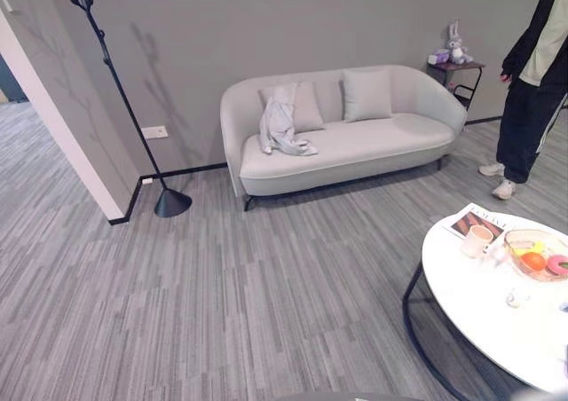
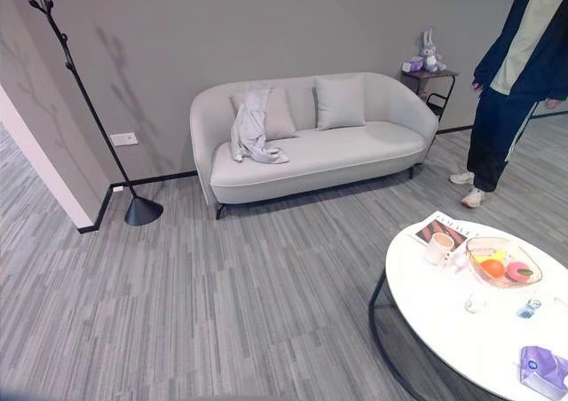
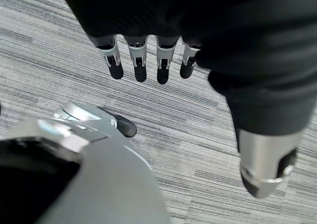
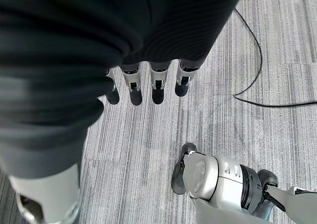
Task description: Hang the clothes on the sofa on the clothes rack.
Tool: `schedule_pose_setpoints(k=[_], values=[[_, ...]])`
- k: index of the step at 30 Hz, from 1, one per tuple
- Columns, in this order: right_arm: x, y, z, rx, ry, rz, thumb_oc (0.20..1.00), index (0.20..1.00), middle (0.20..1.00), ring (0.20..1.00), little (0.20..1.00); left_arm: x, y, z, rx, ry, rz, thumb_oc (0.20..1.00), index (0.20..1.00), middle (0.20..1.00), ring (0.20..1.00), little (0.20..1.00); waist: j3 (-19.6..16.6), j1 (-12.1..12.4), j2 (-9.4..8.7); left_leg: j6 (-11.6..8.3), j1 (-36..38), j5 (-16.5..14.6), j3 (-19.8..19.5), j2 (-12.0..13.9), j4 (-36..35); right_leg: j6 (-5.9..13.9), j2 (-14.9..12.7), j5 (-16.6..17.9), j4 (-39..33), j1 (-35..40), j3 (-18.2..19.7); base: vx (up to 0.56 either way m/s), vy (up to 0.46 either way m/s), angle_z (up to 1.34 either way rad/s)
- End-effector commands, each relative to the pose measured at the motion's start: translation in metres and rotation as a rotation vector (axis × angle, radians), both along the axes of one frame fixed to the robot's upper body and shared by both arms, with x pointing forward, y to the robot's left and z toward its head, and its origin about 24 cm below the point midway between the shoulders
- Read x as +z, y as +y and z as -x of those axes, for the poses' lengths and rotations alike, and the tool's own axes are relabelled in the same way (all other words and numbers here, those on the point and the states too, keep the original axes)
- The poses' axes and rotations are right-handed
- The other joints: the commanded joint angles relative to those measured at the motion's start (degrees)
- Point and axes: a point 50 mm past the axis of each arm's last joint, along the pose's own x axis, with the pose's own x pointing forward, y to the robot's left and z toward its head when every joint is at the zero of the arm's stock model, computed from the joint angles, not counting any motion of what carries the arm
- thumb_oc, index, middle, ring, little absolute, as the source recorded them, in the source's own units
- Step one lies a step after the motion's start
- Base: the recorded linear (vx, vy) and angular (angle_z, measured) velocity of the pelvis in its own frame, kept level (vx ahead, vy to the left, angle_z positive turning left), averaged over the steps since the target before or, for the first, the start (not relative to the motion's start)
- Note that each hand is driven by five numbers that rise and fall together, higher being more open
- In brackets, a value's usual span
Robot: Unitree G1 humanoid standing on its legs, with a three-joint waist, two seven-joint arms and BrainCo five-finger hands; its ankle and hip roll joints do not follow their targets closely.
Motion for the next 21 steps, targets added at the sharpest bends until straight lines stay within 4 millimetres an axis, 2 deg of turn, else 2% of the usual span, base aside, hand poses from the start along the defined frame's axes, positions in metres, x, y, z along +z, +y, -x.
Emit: schedule_pose_setpoints(k=[1,5,7,10,13,21], values=[[0.0,0.009,0.003,-0.074,0.016,-0.032,1.0,1.0,1.0,1.0,1.0,-0.004,-0.037,-0.008,0.049,-0.013,0.104,1.0,1.0,1.0,1.0,1.0,-0.9,1.0,0.58,-1.74,0.3,2.3,-1.3,2.7,-1.8,0.79,0.1,11.1,-5.4,-1.3,0.4,0.0,0.0,0.0],[-0.004,0.02,-0.004,0.008,0.015,-0.076,1.0,1.0,1.0,1.0,1.0,-0.005,-0.036,-0.011,-0.001,-0.018,0.099,1.0,1.0,1.0,1.0,1.0,-0.7,1.5,0.44,-1.78,0.7,1.7,-1.5,2.7,-1.8,0.65,0.3,10.8,-5.4,-0.9,0.4,0.02,0.002,0.01],[-0.01,0.035,-0.013,0.104,0.01,-0.133,1.0,1.0,1.0,1.0,1.0,-0.004,-0.033,-0.015,-0.074,-0.012,0.089,1.0,1.0,1.0,1.0,1.0,-0.5,2.0,0.12,-1.81,0.6,1.5,-1.6,2.6,-1.8,0.36,0.2,10.9,-5.2,-1.1,0.4,0.0,0.0,0.0],[-0.012,0.043,-0.02,0.171,0.003,-0.162,1.0,1.0,1.0,1.0,1.0,-0.004,-0.033,-0.015,-0.132,-0.001,0.095,1.0,1.0,1.0,1.0,1.0,-0.2,2.3,-0.01,-1.8,0.5,1.4,-1.7,2.5,-1.8,0.15,0.2,11.0,-5.2,-1.3,0.5,0.0,0.0,0.0],[-0.014,0.046,-0.025,0.218,-0.002,-0.174,1.0,1.0,1.0,1.0,1.0,-0.004,-0.032,-0.015,-0.161,0.0,0.095,1.0,1.0,1.0,1.0,1.0,-0.1,2.6,-0.15,-1.71,0.1,1.2,-1.7,2.5,-1.8,0.02,0.4,10.9,-5.4,-1.5,0.4,0.0,0.004,0.01],[-0.014,0.051,-0.02,0.236,0.022,-0.195,1.0,1.0,1.0,1.0,1.0,-0.004,-0.032,-0.005,-0.154,0.033,0.103,1.0,1.0,1.0,1.0,1.0,0.0,2.9,-0.64,-1.58,-1.0,1.0,-2.0,2.4,-1.8,-0.2,0.6,10.6,-5.8,-2.2,0.4,0.0,0.0,0.0]])
